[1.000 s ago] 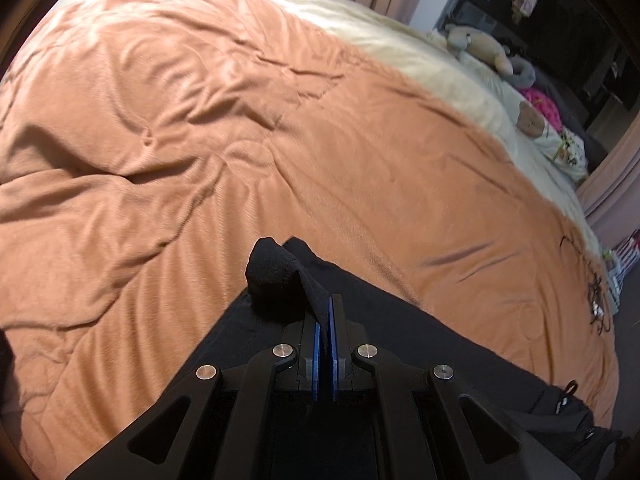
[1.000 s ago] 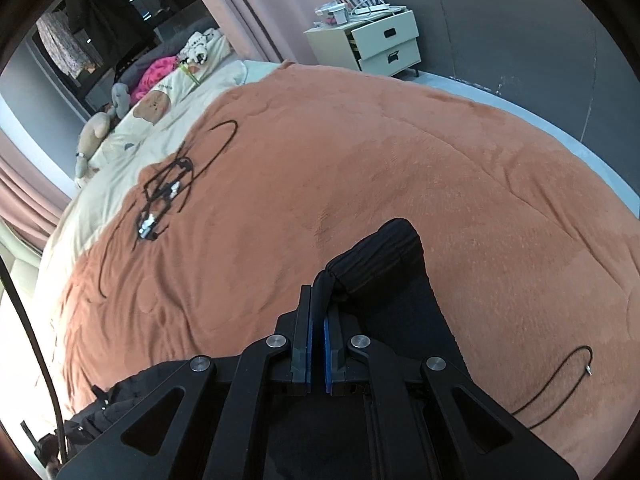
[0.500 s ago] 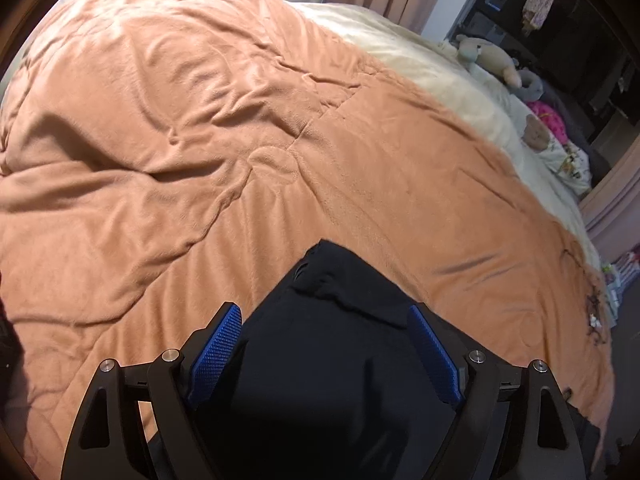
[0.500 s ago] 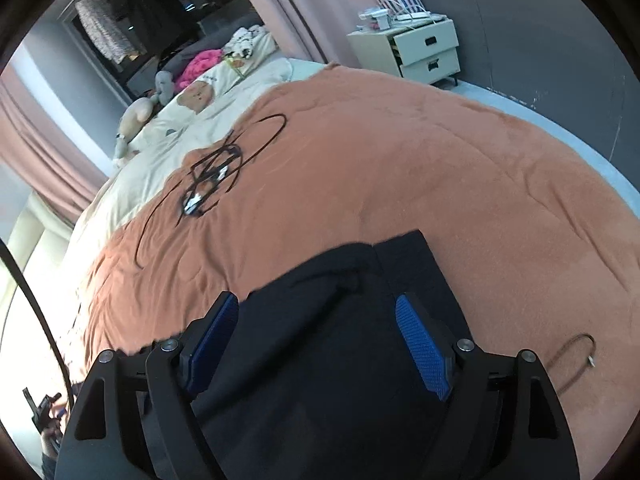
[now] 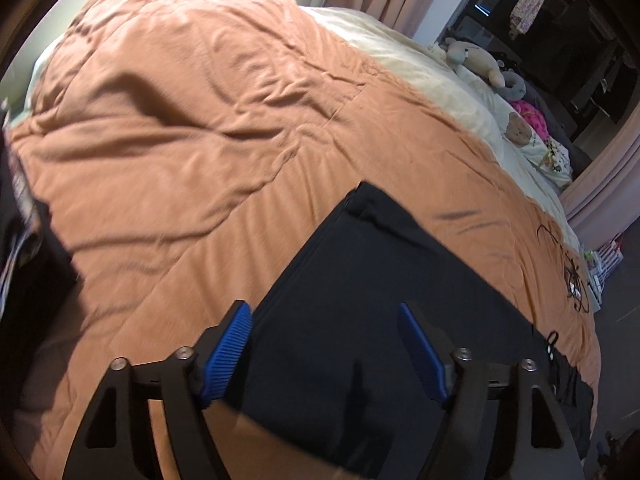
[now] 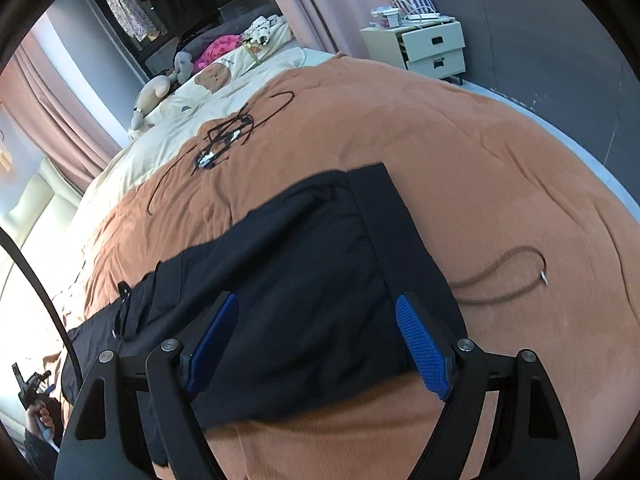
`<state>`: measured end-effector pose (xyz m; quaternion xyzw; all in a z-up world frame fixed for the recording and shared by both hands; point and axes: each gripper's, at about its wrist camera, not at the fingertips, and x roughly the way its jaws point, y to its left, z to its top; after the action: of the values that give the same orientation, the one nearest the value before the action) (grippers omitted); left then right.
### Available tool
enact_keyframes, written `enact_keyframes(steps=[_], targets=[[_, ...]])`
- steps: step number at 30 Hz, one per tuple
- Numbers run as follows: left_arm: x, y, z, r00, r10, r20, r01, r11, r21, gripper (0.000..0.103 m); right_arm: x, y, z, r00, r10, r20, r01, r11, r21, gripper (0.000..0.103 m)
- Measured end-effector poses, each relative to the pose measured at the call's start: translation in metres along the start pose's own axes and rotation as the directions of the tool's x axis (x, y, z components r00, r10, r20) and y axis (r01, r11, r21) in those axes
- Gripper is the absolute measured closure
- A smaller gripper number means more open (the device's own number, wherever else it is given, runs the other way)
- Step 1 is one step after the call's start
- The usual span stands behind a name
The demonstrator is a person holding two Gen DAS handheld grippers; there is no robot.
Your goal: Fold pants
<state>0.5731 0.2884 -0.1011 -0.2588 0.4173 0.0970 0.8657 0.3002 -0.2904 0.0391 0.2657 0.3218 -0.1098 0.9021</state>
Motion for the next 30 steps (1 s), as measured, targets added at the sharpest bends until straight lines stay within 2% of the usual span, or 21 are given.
enact_keyframes(steps=[7,14,23,24,25,26,27,28,30], targets=[[-0.007,0.022,-0.036,0.999,-0.022,-0.041,0.020,0.999,-0.049,0.040,-0.011,-0.008,-0.015,1.000,0.000,-0.024,0.000,1.000,0.024,0.023],[0.001,0.033,-0.053,0.997,-0.041,-0.068,0.035,0.996,-0.086,0.053,-0.015,-0.021,-0.029,0.999,0.010,-0.045,-0.007,0.998,0.068,0.023],[0.022,0.042,-0.057,0.997,-0.031,-0.076,0.021,0.991,-0.129,0.056,-0.005,-0.029,-0.038,0.997,0.000,-0.072,0.008,0.995,0.102,0.023],[0.023,0.042,-0.056,0.997,-0.025,-0.070,0.016,0.992,-0.126,0.059,-0.003,-0.029,-0.039,0.997,-0.002,-0.075,0.009,0.994,0.105,0.023],[0.024,0.043,-0.055,0.998,-0.004,-0.065,-0.004,0.992,-0.123,0.070,-0.002,-0.027,-0.038,0.997,-0.002,-0.075,0.010,0.994,0.108,0.023],[0.025,0.044,-0.054,0.998,0.013,-0.066,-0.021,0.992,-0.123,0.088,-0.001,-0.027,-0.038,0.997,-0.001,-0.074,0.009,0.994,0.112,0.023],[0.025,0.047,-0.054,0.997,0.028,-0.067,-0.036,0.991,-0.128,0.095,-0.001,-0.027,-0.038,0.997,-0.001,-0.073,0.009,0.994,0.113,0.023],[0.024,0.051,-0.054,0.998,0.016,-0.065,-0.025,0.990,-0.139,0.100,-0.001,-0.027,-0.038,0.997,-0.002,-0.071,0.010,0.993,0.114,0.023],[0.018,0.056,-0.054,0.999,0.009,-0.048,-0.016,0.990,-0.142,0.100,0.000,-0.026,-0.040,0.998,0.000,-0.070,0.008,0.993,0.117,0.023]])
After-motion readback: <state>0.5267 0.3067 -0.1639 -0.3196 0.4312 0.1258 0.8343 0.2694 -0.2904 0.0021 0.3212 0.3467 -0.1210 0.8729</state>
